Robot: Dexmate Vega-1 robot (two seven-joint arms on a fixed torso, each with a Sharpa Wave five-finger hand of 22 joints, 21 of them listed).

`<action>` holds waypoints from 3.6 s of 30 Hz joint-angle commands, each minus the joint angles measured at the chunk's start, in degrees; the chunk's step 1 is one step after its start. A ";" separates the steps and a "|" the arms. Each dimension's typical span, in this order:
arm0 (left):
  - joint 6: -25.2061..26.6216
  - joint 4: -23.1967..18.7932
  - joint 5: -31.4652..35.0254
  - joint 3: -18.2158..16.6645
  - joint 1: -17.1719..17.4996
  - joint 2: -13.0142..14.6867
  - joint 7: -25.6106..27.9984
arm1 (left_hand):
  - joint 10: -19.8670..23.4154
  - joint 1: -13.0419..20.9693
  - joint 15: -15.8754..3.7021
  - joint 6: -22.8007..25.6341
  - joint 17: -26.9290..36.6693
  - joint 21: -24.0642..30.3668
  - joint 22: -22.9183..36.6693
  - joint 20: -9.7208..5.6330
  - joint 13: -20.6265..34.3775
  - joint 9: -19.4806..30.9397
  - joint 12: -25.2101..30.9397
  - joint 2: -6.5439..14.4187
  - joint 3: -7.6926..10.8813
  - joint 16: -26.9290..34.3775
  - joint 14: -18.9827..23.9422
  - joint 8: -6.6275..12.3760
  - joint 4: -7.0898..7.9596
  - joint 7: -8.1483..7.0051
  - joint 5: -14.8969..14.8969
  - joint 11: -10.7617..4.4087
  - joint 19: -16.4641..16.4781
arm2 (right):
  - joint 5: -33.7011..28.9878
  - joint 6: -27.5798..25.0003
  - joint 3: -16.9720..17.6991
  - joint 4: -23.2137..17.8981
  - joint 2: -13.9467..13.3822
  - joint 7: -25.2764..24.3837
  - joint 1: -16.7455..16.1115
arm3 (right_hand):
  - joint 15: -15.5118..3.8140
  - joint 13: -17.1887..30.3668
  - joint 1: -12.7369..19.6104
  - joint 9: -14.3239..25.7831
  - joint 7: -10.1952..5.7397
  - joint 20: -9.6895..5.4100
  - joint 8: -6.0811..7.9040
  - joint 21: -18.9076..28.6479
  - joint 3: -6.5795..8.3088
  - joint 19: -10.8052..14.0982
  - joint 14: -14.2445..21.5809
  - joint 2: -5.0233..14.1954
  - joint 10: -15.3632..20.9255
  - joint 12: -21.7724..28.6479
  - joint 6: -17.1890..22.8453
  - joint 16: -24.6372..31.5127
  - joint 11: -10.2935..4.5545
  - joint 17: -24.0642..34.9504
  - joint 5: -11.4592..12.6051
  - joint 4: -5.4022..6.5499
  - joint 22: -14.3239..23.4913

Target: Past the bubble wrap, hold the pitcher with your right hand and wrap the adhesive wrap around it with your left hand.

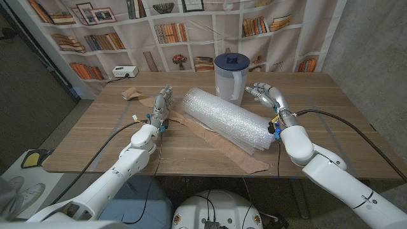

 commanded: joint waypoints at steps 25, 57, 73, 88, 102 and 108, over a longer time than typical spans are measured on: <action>0.46 -1.52 -0.01 -0.41 1.19 0.45 1.17 | 0.52 0.13 0.35 0.62 0.11 -0.11 0.26 -0.03 0.24 0.15 0.27 0.66 -0.10 0.24 -0.14 0.12 0.05 0.11 0.22 -0.04 0.79 | 1.67 2.72 -0.88 2.03 -0.28 2.18 1.93 | -0.39 1.28 1.19 0.60 -0.55 -0.18 -0.46 -0.71 -0.27 -0.22 -0.04 -0.45 0.11 1.21 1.20 0.12 -0.69 0.97 -0.20 0.24 0.26; 0.09 -1.32 -0.33 -0.79 1.75 0.23 1.62 | 0.61 0.24 0.38 0.59 0.09 -0.22 0.26 -0.03 0.24 0.16 0.28 0.83 -0.12 0.26 -0.11 0.09 -0.02 0.09 0.23 0.03 0.82 | 1.49 3.68 -2.96 4.03 0.45 3.72 5.35 | -0.49 2.07 1.22 0.88 -0.54 -0.35 -0.80 -0.96 -0.85 -0.15 -0.17 -0.35 0.34 2.17 1.88 0.13 -0.63 1.62 -0.24 0.72 0.29; -0.08 -1.53 -0.69 -1.12 2.06 0.42 1.50 | 0.68 0.36 0.35 0.57 0.08 -0.25 0.26 -0.03 0.25 0.16 0.30 0.97 -0.08 0.25 -0.11 0.09 -0.07 0.10 0.23 0.00 0.85 | 1.62 4.04 -3.93 4.86 0.90 4.28 6.43 | -0.67 2.40 1.38 0.99 -0.63 -0.37 -0.89 -1.07 -1.05 -0.16 -0.13 -0.27 0.65 2.66 2.33 0.16 -0.59 1.90 -0.23 0.79 0.30; -0.31 -2.18 -0.78 -1.29 2.81 0.56 1.70 | 0.50 0.43 0.40 0.65 0.08 -0.28 0.26 -0.11 0.25 0.16 0.22 1.02 -0.09 0.24 -0.13 0.11 -0.12 0.12 0.21 -0.01 0.89 | 1.28 4.31 -4.49 4.94 0.94 4.52 6.75 | -1.72 2.88 1.31 1.17 -1.22 -0.56 -0.48 -1.13 -1.45 0.06 0.57 -0.05 2.64 4.03 4.39 0.45 -1.41 2.33 -0.28 1.02 0.31; -0.33 -3.34 -0.98 -1.79 3.84 1.23 1.92 | 0.63 0.47 0.39 0.56 0.08 -0.31 0.26 -0.09 0.25 0.16 0.26 1.06 -0.10 0.24 -0.13 0.08 -0.16 0.10 0.20 -0.06 0.87 | 2.53 5.00 -5.10 5.97 1.34 5.88 7.71 | -1.56 3.17 1.58 1.36 -1.93 -0.90 -0.56 -1.12 -1.68 0.34 0.48 -0.12 2.42 4.30 4.75 0.38 -1.53 2.55 -0.27 0.93 0.32; -0.20 -3.79 -1.13 -1.97 4.24 1.49 2.00 | 0.59 0.48 0.42 0.62 0.08 -0.32 0.26 -0.06 0.25 0.16 0.24 1.07 -0.11 0.26 -0.10 0.10 -0.17 0.08 0.20 -0.07 0.88 | 3.99 5.26 -5.07 6.51 1.56 6.93 8.29 | -1.01 3.38 1.67 1.53 -2.42 -0.72 -0.70 -1.41 -1.83 -0.29 -0.40 -0.04 1.34 4.10 4.62 0.04 -1.45 2.74 -0.26 0.96 0.33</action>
